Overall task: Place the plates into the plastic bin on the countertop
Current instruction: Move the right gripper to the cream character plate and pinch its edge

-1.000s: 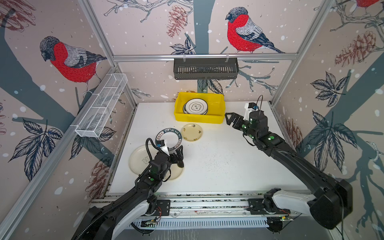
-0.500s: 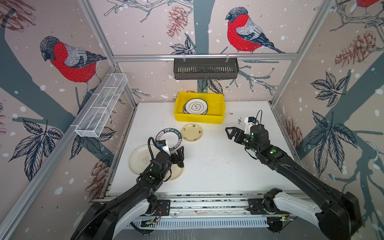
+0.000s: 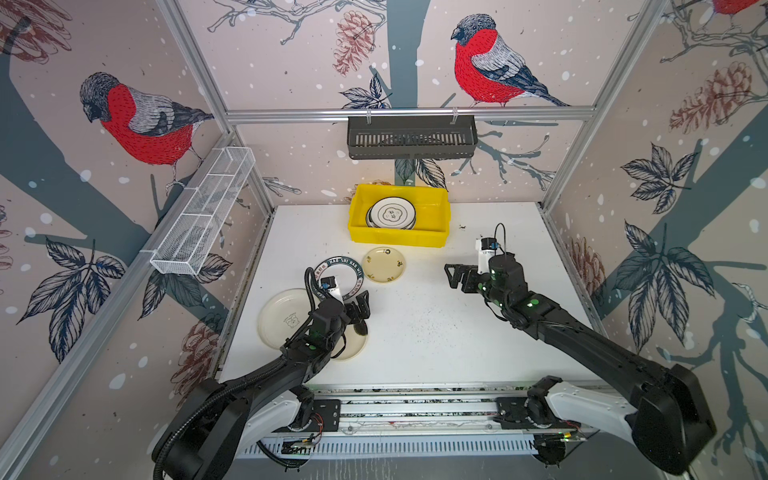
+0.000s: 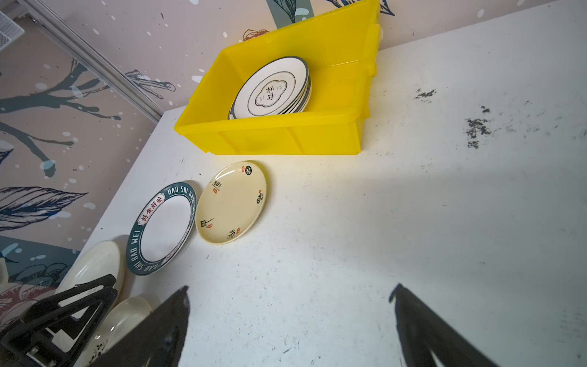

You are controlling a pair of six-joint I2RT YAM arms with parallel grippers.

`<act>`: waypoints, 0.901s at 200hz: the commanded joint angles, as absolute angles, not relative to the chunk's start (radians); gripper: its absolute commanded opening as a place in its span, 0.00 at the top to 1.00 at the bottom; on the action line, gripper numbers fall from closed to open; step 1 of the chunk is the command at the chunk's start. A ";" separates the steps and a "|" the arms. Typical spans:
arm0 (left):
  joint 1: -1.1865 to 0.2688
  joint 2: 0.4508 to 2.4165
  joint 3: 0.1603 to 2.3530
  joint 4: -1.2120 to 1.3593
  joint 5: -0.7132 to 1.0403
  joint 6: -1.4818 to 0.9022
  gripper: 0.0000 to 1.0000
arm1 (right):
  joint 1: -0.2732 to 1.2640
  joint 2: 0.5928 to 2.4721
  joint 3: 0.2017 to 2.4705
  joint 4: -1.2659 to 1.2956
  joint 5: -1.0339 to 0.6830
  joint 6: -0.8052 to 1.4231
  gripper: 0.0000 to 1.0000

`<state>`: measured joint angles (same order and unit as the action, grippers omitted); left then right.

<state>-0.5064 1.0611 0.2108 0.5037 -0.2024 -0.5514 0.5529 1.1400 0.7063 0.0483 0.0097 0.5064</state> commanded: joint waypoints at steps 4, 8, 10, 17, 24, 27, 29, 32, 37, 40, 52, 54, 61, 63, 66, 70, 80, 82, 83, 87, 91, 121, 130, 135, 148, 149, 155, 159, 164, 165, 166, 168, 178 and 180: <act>-0.505 1.105 0.239 0.570 -0.239 -0.535 0.03 | 0.555 1.165 0.710 0.116 0.016 0.414 0.00; -0.505 1.114 0.246 0.566 -0.245 -0.537 0.03 | 0.555 1.170 0.712 0.115 0.017 0.411 0.00; -0.505 1.119 0.251 0.564 -0.246 -0.536 0.03 | 0.555 1.174 0.712 0.114 0.016 0.410 0.00; -0.505 1.134 0.267 0.553 -0.249 -0.535 0.03 | 0.555 1.184 0.713 0.112 0.010 0.406 0.00; -0.505 1.149 0.285 0.542 -0.244 -0.532 0.04 | 0.555 1.193 0.711 0.113 0.004 0.405 0.00; -0.505 1.157 0.293 0.538 -0.240 -0.531 0.04 | 0.555 1.197 0.707 0.116 0.001 0.405 0.00; -0.505 1.162 0.299 0.534 -0.236 -0.530 0.04 | 0.555 1.200 0.706 0.118 0.000 0.405 0.00; -0.505 1.169 0.307 0.529 -0.231 -0.531 0.05 | 0.555 1.202 0.703 0.121 -0.002 0.404 0.00; -0.505 1.179 0.322 0.518 -0.223 -0.532 0.05 | 0.555 1.208 0.697 0.129 -0.010 0.403 0.00; -0.505 1.185 0.330 0.512 -0.220 -0.534 0.05 | 0.555 1.210 0.694 0.134 -0.015 0.405 0.00; -0.504 1.214 0.361 0.494 -0.210 -0.552 0.06 | 0.553 1.220 0.682 0.148 -0.036 0.408 0.00; -0.503 1.219 0.364 0.492 -0.208 -0.555 0.06 | 0.553 1.222 0.681 0.150 -0.039 0.409 0.00; -0.503 1.239 0.381 0.488 -0.198 -0.565 0.07 | 0.552 1.228 0.676 0.157 -0.056 0.411 0.00; -0.503 1.245 0.386 0.487 -0.194 -0.569 0.07 | 0.551 1.230 0.674 0.159 -0.060 0.412 0.00; -0.502 1.255 0.393 0.484 -0.189 -0.574 0.07 | 0.551 1.234 0.673 0.163 -0.068 0.414 0.00; -0.501 1.267 0.401 0.482 -0.185 -0.583 0.07 | 0.548 1.238 0.671 0.166 -0.077 0.417 0.00; -0.497 1.299 0.423 0.476 -0.169 -0.607 0.08 | 0.545 1.248 0.669 0.173 -0.102 0.424 0.00; -0.497 1.305 0.428 0.476 -0.165 -0.612 0.08 | 0.545 1.249 0.669 0.173 -0.106 0.426 0.00; -0.496 1.308 0.430 0.477 -0.162 -0.613 0.08 | 0.544 1.249 0.669 0.174 -0.109 0.426 0.00; -0.494 1.321 0.439 0.478 -0.153 -0.620 0.09 | 0.542 1.249 0.668 0.175 -0.117 0.429 0.00; -0.493 1.334 0.448 0.477 -0.144 -0.627 0.09 | 0.541 1.261 0.670 0.174 -0.126 0.432 0.00; -0.491 1.388 0.513 0.437 -0.097 -0.657 0.09 | 0.513 1.374 0.694 0.181 -0.217 0.476 0.00; -0.491 1.401 0.526 0.430 -0.092 -0.651 0.08 | 0.509 1.418 0.702 0.201 -0.264 0.494 0.00; -0.491 1.406 0.532 0.429 -0.092 -0.647 0.08 | 0.508 1.443 0.709 0.217 -0.288 0.503 0.00; -0.489 1.416 0.541 0.433 -0.083 -0.639 0.07 | 0.507 1.500 0.724 0.253 -0.317 0.526 0.00; -0.489 1.416 0.541 0.434 -0.081 -0.638 0.07 | 0.507 1.504 0.725 0.257 -0.319 0.528 0.00; -0.489 1.419 0.544 0.436 -0.077 -0.637 0.07 | 0.505 1.528 0.731 0.276 -0.326 0.537 0.00; -0.489 1.419 0.545 0.436 -0.075 -0.635 0.07 | 0.504 1.544 0.736 0.290 -0.332 0.543 0.00; -0.488 1.419 0.546 0.439 -0.073 -0.634 0.07 | 0.503 1.562 0.744 0.302 -0.337 0.551 0.00; -0.488 1.419 0.547 0.439 -0.073 -0.635 0.07 | 0.503 1.567 0.745 0.304 -0.337 0.552 0.00; -0.488 1.419 0.546 0.439 -0.073 -0.634 0.06 | 0.503 1.571 0.747 0.306 -0.338 0.555 0.00; -0.488 1.419 0.547 0.440 -0.073 -0.635 0.06 | 0.504 1.579 0.750 0.311 -0.340 0.558 0.00; -0.486 1.416 0.548 0.442 -0.071 -0.634 0.06 | 0.503 1.622 0.772 0.333 -0.355 0.572 0.00; -0.486 1.415 0.548 0.442 -0.071 -0.634 0.06 | 0.502 1.631 0.776 0.338 -0.358 0.575 0.00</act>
<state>-0.4889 1.4174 0.5381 0.4355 -0.0830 -0.6277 0.5049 1.5627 0.7387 0.2306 -0.2886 0.5171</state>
